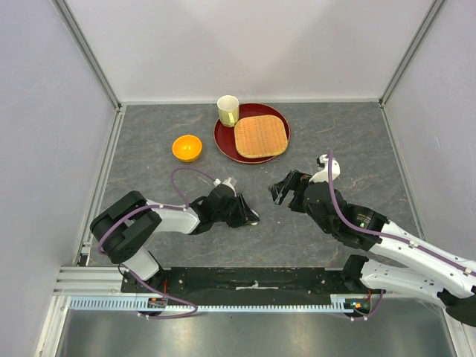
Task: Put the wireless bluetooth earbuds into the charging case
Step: Place the charging case at the center of the board.
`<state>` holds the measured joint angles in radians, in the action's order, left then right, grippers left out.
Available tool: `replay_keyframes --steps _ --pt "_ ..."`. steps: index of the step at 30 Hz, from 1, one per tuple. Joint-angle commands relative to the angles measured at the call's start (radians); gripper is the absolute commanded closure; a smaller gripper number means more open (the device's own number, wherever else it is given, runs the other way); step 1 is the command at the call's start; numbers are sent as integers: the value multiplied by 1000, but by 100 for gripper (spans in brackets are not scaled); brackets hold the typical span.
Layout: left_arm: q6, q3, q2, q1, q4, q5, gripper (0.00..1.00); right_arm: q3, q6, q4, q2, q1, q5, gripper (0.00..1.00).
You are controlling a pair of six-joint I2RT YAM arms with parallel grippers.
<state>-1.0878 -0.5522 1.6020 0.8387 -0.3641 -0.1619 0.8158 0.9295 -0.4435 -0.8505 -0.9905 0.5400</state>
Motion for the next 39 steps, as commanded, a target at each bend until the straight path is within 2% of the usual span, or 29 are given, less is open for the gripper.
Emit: replay_keyframes --steps 1,8,18,33,39 --pt "15 -3 -4 11 20 7 65 2 -6 -6 -7 6 15 2" --pt "55 -26 -4 26 99 30 58 -12 -3 -12 18 7 9 2" --pt "134 -106 -36 57 287 116 55 -17 -3 -15 21 12 17 2" --pt "216 -149 -80 72 435 205 52 5 -18 -12 -31 16 5 2" --pt "227 -155 -94 73 436 205 46 11 -20 -9 -50 16 -6 2"
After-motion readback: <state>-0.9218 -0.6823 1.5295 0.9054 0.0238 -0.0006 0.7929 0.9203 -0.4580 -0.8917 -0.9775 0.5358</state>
